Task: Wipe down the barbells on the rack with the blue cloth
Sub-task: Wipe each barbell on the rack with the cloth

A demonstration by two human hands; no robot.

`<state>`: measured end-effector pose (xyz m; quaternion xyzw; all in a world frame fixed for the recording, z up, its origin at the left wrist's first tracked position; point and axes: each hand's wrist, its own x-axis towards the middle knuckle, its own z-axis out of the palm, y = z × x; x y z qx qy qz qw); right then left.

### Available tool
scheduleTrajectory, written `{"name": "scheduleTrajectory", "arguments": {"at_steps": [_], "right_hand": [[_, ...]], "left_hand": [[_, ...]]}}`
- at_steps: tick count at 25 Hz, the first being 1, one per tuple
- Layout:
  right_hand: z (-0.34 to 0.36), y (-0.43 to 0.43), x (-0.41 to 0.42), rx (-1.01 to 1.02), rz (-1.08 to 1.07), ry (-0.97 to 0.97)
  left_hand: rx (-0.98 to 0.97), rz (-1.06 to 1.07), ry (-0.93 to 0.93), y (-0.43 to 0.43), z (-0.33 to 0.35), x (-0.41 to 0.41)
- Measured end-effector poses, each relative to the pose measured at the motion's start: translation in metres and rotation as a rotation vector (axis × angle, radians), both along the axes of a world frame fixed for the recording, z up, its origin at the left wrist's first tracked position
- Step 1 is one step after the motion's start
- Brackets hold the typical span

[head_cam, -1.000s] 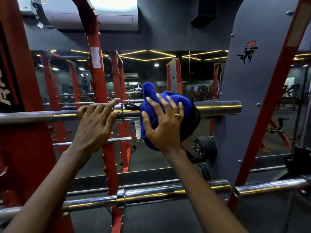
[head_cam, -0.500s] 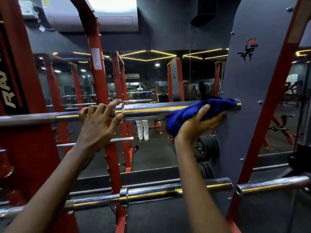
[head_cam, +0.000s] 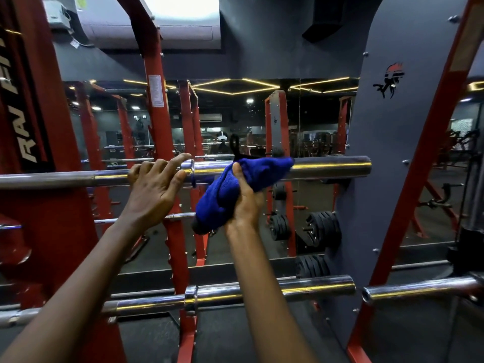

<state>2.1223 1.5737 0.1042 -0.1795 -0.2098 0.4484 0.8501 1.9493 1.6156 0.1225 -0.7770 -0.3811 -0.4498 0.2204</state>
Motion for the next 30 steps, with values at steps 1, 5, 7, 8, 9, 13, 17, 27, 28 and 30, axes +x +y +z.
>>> {"name": "scheduleTrajectory", "arguments": {"at_steps": [1, 5, 7, 8, 9, 13, 17, 27, 28, 30], "right_hand": [[0.002, -0.014, 0.010, -0.068, -0.164, -0.004], [-0.010, -0.042, 0.058, -0.157, -0.867, -0.225], [-0.023, -0.039, 0.076, -0.085, -1.160, -0.530], [-0.024, -0.038, 0.086, -0.002, -1.176, -0.664], [-0.019, -0.039, 0.100, 0.050, -1.176, -0.817], [0.012, -0.040, 0.172, -0.152, -1.283, -1.135], [0.031, -0.057, 0.240, -0.352, -1.105, -0.802], [-0.004, -0.044, 0.196, 0.113, -0.167, 0.127], [-0.007, -0.037, 0.175, 0.081, -0.127, 0.117], [-0.009, -0.030, 0.131, -0.065, -0.251, -0.042]], "left_hand": [[0.007, -0.006, 0.010, 0.002, -0.002, 0.000], [0.043, -0.012, 0.000, 0.002, -0.003, 0.002], [0.063, -0.014, -0.009, 0.002, -0.004, 0.003], [0.065, -0.013, -0.017, 0.001, -0.005, 0.004], [0.067, -0.010, -0.019, 0.000, -0.004, 0.004], [0.042, -0.017, -0.005, 0.002, -0.003, 0.002], [0.052, -0.017, -0.030, 0.003, -0.006, 0.004], [0.077, 0.053, -0.046, -0.002, -0.005, 0.011], [0.068, 0.054, -0.040, -0.003, -0.005, 0.009], [0.043, 0.058, -0.023, -0.004, -0.003, 0.007]]}}
